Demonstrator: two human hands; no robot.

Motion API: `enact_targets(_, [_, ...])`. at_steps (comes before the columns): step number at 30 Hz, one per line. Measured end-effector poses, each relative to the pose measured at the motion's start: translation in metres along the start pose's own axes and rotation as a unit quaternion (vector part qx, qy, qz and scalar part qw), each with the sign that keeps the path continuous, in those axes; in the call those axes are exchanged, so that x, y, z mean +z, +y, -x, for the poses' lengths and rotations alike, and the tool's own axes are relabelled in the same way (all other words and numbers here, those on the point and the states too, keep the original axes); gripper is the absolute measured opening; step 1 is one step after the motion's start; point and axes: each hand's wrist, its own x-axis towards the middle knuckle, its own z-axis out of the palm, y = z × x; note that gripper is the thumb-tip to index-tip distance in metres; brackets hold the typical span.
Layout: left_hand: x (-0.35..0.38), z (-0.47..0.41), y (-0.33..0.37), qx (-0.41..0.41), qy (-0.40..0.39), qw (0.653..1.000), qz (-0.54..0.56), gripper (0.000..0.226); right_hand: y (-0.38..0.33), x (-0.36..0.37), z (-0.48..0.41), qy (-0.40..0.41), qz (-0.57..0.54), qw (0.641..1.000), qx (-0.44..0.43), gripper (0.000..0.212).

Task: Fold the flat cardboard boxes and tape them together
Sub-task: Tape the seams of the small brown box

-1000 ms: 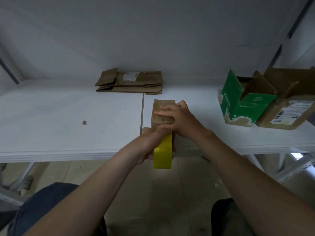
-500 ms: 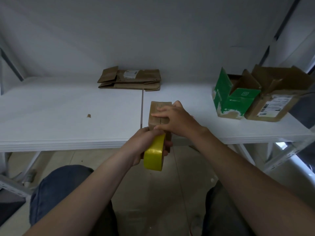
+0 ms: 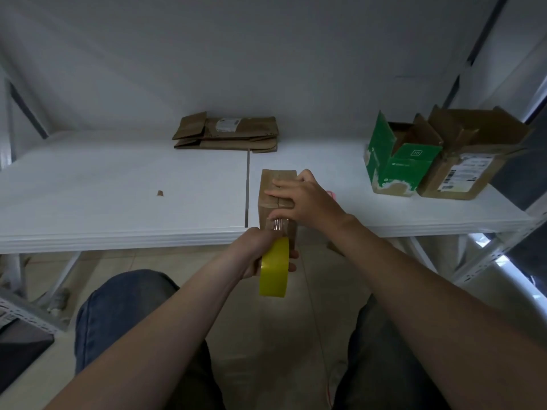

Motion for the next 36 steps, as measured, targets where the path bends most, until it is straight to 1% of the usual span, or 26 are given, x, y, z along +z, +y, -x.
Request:
enact_targets(2, [0.0, -0.003, 0.0, -0.001, -0.007, 1.0, 0.018, 0.038, 0.002, -0.002, 0.002, -0.009, -0.017, 1.0, 0.001, 0.065])
enact_targets(5, [0.004, -0.003, 0.002, -0.003, -0.005, 0.999, 0.046, 0.035, 0.001, -0.009, 0.004, -0.044, 0.008, 0.999, 0.012, 0.069])
enact_targets(7, [0.005, -0.006, 0.001, -0.002, -0.008, 0.999, 0.052, 0.034, 0.003, -0.011, 0.004, -0.054, -0.006, 0.998, 0.007, 0.07])
enact_targets(8, [0.005, -0.008, 0.0, -0.003, -0.009, 0.999, 0.051, 0.034, 0.006, -0.012, 0.003, -0.047, -0.031, 0.998, 0.004, 0.067])
enact_targets(9, [0.005, -0.01, -0.001, -0.004, -0.009, 0.999, 0.052, 0.033, 0.01, -0.013, 0.002, -0.022, -0.055, 0.998, 0.001, 0.06])
enact_targets(11, [0.005, -0.014, -0.003, -0.008, -0.008, 0.998, 0.056, 0.034, 0.026, -0.017, 0.0, 0.051, -0.074, 0.996, 0.014, 0.045])
enact_targets(12, [0.005, -0.016, -0.004, -0.01, -0.008, 0.998, 0.059, 0.034, 0.038, -0.017, 0.0, 0.084, -0.066, 0.994, 0.038, 0.041])
enact_targets(13, [0.006, -0.017, -0.005, -0.01, -0.007, 0.998, 0.06, 0.034, 0.048, -0.018, 0.0, 0.095, -0.048, 0.991, 0.08, 0.038])
enact_targets(14, [0.006, -0.018, -0.005, -0.011, -0.008, 0.998, 0.061, 0.034, 0.057, -0.018, 0.001, 0.079, -0.026, 0.987, 0.14, 0.037])
enact_targets(15, [0.006, -0.02, -0.005, -0.011, -0.009, 0.998, 0.062, 0.034, 0.067, -0.015, 0.002, 0.037, -0.002, 0.979, 0.202, 0.038])
enact_targets(16, [0.006, -0.021, -0.005, -0.011, -0.011, 0.998, 0.063, 0.034, 0.076, -0.011, 0.003, -0.023, 0.027, 0.968, 0.249, 0.039])
enact_targets(17, [0.006, -0.022, -0.005, -0.013, -0.013, 0.998, 0.064, 0.035, 0.081, -0.007, 0.004, -0.087, 0.052, 0.956, 0.274, 0.037])
enact_targets(18, [0.006, -0.023, -0.005, -0.015, -0.016, 0.998, 0.065, 0.035, 0.086, -0.001, 0.004, -0.134, 0.071, 0.948, 0.279, 0.032])
enact_targets(19, [0.005, -0.024, -0.004, -0.017, -0.019, 0.998, 0.065, 0.035, 0.089, 0.002, 0.005, -0.157, 0.084, 0.944, 0.276, 0.023])
enact_targets(20, [0.005, -0.024, -0.004, -0.017, -0.022, 0.997, 0.066, 0.035, 0.09, 0.005, 0.005, -0.151, 0.083, 0.947, 0.27, 0.017])
enact_targets(21, [0.005, -0.025, -0.004, -0.017, -0.023, 0.997, 0.067, 0.035, 0.089, 0.005, 0.005, -0.124, 0.069, 0.954, 0.263, 0.017])
enact_targets(23, [0.005, -0.027, -0.004, -0.016, -0.027, 0.997, 0.067, 0.036, 0.086, 0.007, 0.005, -0.066, 0.032, 0.965, 0.251, 0.026])
enact_targets(25, [0.005, -0.028, -0.004, -0.015, -0.032, 0.997, 0.065, 0.036, 0.079, 0.007, 0.006, -0.041, -0.006, 0.965, 0.259, 0.033])
enact_targets(27, [0.005, -0.029, -0.004, -0.015, -0.034, 0.997, 0.064, 0.036, 0.076, 0.008, 0.008, -0.011, -0.062, 0.95, 0.307, 0.035])
enact_targets(28, [0.005, -0.028, -0.003, -0.014, -0.034, 0.997, 0.065, 0.036, 0.076, 0.007, 0.009, -0.003, -0.082, 0.94, 0.332, 0.033])
enact_targets(30, [0.005, -0.028, -0.002, -0.013, -0.035, 0.997, 0.067, 0.035, 0.075, 0.003, 0.012, -0.004, -0.116, 0.926, 0.36, 0.02])
enact_targets(32, [0.006, -0.027, -0.001, -0.011, -0.035, 0.997, 0.067, 0.035, 0.071, -0.005, 0.017, 0.012, -0.161, 0.918, 0.362, 0.015])
enact_targets(34, [0.007, -0.025, -0.001, -0.008, -0.037, 0.997, 0.068, 0.034, 0.067, -0.011, 0.021, 0.062, -0.205, 0.911, 0.353, 0.019])
enact_targets(36, [0.009, -0.024, -0.001, -0.006, -0.038, 0.997, 0.068, 0.034, 0.059, -0.02, 0.024, 0.115, -0.222, 0.91, 0.33, 0.025])
